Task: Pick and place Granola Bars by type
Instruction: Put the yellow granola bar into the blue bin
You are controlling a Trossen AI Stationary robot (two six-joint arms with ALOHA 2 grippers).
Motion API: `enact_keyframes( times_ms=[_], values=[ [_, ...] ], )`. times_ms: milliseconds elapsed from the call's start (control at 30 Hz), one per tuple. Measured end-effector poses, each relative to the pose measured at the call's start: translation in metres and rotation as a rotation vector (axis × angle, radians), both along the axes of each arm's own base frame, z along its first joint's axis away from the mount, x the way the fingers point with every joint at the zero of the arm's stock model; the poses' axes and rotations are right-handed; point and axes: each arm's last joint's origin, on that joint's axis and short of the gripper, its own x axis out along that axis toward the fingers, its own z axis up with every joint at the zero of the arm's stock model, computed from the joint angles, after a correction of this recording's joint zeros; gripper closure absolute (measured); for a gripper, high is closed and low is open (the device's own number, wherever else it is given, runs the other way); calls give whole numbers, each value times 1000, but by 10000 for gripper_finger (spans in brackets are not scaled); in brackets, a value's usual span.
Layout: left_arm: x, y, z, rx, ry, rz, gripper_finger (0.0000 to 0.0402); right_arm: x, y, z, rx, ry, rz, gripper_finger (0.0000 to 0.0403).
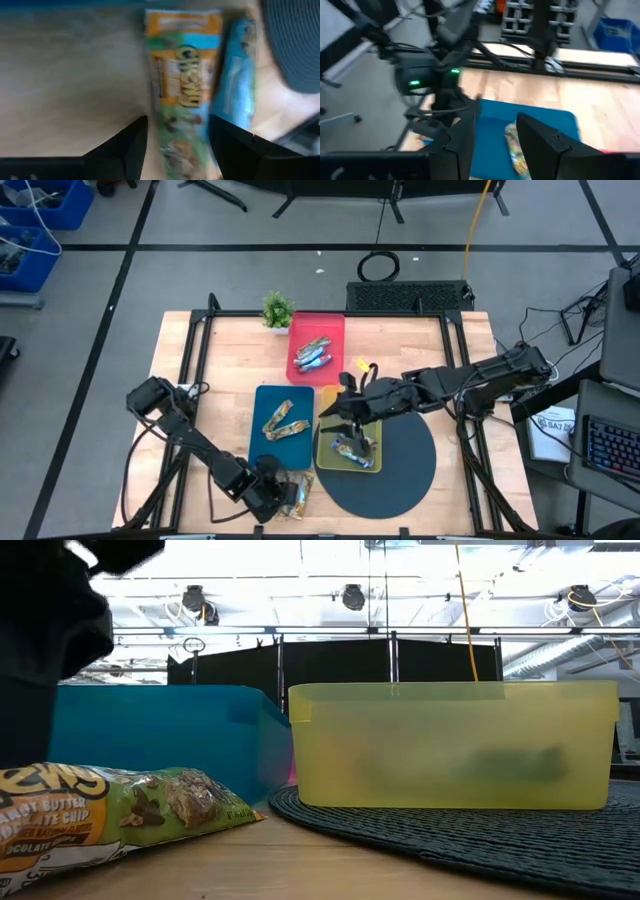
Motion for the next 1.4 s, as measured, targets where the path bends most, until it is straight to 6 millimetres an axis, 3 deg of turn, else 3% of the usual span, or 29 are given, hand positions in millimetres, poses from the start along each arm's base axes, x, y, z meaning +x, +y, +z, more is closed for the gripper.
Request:
enact_keyframes(
  times_ms=[167, 400, 567, 733, 833, 1033, 1167, 1400],
  values=[
    [1, 2, -6, -6, 57, -11, 215, -1, 6, 4, 0, -41, 52, 264],
    [-2, 3, 0, 9, 42, -75, 368, -3, 10, 7, -33, -70, 78, 264],
    [-5, 4, 17, -25, 20, -120, 366, -3, 9, 7, -37, -69, 62, 264],
    [-13, 10, 55, -50, -60, -213, 377, -2, 8, 8, -59, -83, 1, 264],
    [-26, 28, 81, 7, -58, -243, 377, -1, 7, 10, -49, -100, -3, 264],
    [-49, 94, 116, 243, 85, -358, 379, 0, 8, 14, -32, -145, -4, 264],
    [-43, 129, 120, 382, 126, -533, 379, 0, 8, 14, -31, -151, -10, 264],
    [-19, 157, 110, 508, 100, -793, 380, 0, 9, 14, -30, -151, -2, 264]
  ],
)
